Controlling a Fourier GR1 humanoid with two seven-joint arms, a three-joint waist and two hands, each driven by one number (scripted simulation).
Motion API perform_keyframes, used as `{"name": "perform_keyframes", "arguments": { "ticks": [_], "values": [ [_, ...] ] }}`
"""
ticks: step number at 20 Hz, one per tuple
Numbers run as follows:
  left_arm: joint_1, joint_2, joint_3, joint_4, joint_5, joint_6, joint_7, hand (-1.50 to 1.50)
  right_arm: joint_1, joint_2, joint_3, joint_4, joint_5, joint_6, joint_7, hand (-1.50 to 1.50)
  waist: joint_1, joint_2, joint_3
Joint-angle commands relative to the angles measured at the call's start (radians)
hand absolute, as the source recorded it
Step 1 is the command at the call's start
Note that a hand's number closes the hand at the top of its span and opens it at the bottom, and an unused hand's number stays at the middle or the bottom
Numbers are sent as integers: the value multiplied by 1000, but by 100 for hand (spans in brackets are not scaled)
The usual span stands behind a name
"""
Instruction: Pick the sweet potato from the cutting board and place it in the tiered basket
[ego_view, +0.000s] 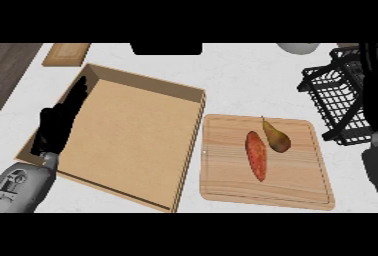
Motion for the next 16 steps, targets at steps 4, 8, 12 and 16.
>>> {"name": "perform_keyframes", "arguments": {
  "ticks": [4, 8, 12, 16],
  "values": [
    [198, -141, -6, -11, -24, 132, -54, 0, 118, -49, -35, -30, 86, -35, 31, 150, -6, 6, -8],
    [251, -181, -8, -26, 24, 139, -9, 0, 261, -43, -178, 197, 185, -312, 151, -150, -53, 20, -11],
    [317, -193, -4, -41, 22, 133, -41, 0, 373, 168, -209, 52, 119, -427, 12, -150, -35, 1, -7],
    [363, -230, -24, -63, 0, 126, -88, 0, 433, 212, -100, -87, 154, -392, 16, -150, -13, 6, -8]
  ]
}}
